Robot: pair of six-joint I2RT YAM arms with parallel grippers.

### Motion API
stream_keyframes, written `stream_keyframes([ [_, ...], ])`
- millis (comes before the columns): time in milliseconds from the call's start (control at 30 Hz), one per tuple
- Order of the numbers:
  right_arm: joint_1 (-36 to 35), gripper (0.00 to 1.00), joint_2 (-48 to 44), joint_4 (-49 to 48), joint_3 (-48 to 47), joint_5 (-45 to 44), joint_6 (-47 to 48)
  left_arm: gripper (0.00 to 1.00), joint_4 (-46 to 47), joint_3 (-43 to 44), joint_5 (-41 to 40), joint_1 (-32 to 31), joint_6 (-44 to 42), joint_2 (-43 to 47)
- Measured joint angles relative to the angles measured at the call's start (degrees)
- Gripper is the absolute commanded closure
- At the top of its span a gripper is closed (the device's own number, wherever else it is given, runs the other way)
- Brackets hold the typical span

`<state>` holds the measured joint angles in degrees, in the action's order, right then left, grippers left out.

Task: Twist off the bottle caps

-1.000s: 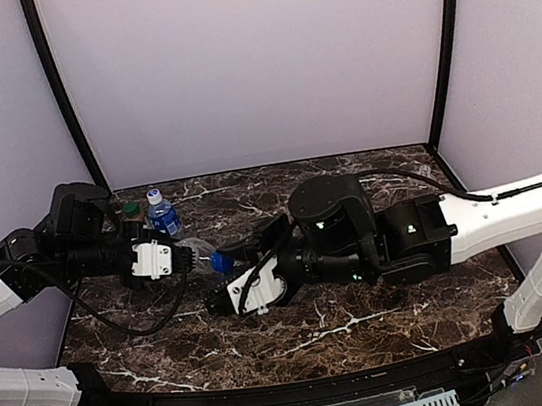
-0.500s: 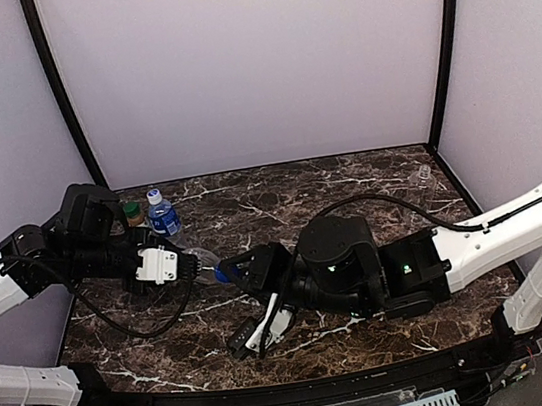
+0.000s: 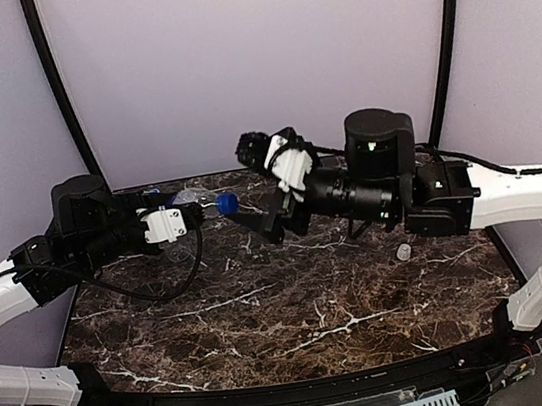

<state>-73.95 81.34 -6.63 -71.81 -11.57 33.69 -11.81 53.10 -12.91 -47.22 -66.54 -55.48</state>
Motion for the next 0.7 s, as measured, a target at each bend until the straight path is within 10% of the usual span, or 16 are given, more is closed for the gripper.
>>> stream_keyframes([
  [333, 12.26, 0.18, 5.53, 5.22, -8.26, 20.59, -57.81, 0.70, 9.46, -1.90, -6.32, 0.00, -6.38, -0.33],
  [700, 12.52, 0.60, 8.57, 11.04, -10.08, 24.44, -70.25, 0.70, 11.32, -2.56, -6.82, 0.00, -7.82, -0.44],
])
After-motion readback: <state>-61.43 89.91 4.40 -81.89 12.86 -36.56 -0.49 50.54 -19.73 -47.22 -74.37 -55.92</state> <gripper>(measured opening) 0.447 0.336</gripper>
